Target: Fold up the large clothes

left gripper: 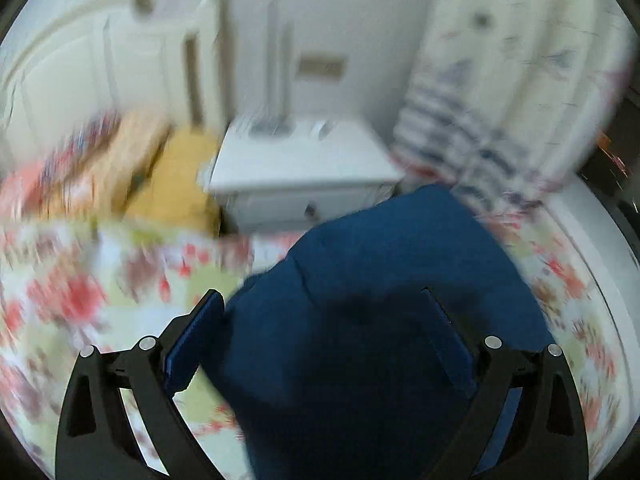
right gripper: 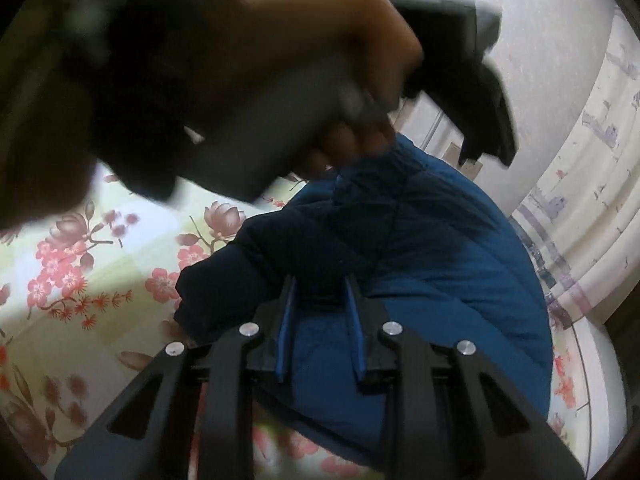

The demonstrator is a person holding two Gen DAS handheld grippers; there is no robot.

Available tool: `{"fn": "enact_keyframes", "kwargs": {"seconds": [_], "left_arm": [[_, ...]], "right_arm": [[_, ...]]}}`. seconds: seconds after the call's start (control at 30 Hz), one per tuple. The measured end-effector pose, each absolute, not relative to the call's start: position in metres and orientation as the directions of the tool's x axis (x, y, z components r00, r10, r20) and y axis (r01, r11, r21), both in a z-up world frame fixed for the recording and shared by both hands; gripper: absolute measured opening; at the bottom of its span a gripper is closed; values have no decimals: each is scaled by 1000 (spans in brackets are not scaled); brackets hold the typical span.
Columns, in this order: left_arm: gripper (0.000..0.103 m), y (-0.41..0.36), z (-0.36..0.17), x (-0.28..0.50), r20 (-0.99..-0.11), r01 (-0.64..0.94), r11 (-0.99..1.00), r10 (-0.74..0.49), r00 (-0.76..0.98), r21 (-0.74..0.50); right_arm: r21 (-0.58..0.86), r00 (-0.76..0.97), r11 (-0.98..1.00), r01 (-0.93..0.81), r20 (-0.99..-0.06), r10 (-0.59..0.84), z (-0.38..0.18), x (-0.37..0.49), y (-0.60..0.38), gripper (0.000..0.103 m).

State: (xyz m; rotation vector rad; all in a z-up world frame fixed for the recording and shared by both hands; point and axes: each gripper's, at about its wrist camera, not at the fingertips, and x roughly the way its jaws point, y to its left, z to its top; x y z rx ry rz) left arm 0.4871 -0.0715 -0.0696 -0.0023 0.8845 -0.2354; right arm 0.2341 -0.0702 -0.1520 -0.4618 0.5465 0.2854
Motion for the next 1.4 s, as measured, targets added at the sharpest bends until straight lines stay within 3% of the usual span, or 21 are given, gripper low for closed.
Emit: {"fn": "enact_keyframes", "kwargs": {"seconds": [0.13, 0.23, 0.53, 0.57, 0.63, 0.77, 0.83, 0.9, 1.0, 1.07, 1.3, 1.4], "left_arm": [[99, -48, -113, 508, -783, 129, 958, -284, 553, -256], [99, -49, -115, 505, -778, 157, 963, -270, 567, -220], [99, -38, -101, 488, -752, 128, 956, -289, 593, -266], [98, -32, -92, 477, -739, 107, 966, -249, 626, -235], [98, -20, -75, 453, -690, 101, 972, -221, 689, -210], [98, 3, -48, 390, -582, 105, 980, -184, 792, -167], [98, 12, -41, 351, -530, 98, 986, -156, 833, -136], [98, 18, -38, 317, -497, 94, 988, -143, 856, -123], [98, 21, -36, 275, -467, 68, 995, -93, 879, -71], [98, 22, -32, 251, -442, 54, 998, -60, 895, -27], [98, 22, 26, 171, -246, -6, 1000, 11, 969, 24], [98, 9, 50, 144, -212, -15, 997, 31, 977, 77]], "right_arm": [[-314, 811, 864, -394, -560, 166, -153, 233, -74, 25], [-316, 807, 860, -401, -566, 169, -155, 236, -71, 25], [-333, 800, 832, -443, -566, 199, -143, 203, -70, 27], [-322, 798, 830, -454, -562, 219, -138, 194, -73, 29], [-260, 796, 848, -462, -543, 267, -124, 174, -91, 49], [-136, 847, 945, -298, -494, 196, -118, 165, -140, 54], [-76, 833, 967, -244, -527, 168, -127, 172, -157, 56], [1, 787, 964, -266, -577, 218, -137, 177, -166, 57], [101, 771, 939, -328, -546, 327, -117, 157, -171, 57], [98, 798, 941, -323, -507, 327, -95, 141, -176, 59], [82, 935, 990, -116, -328, 136, -1, 82, -223, 99], [56, 956, 996, -69, -282, 82, 25, 55, -224, 101]]}}
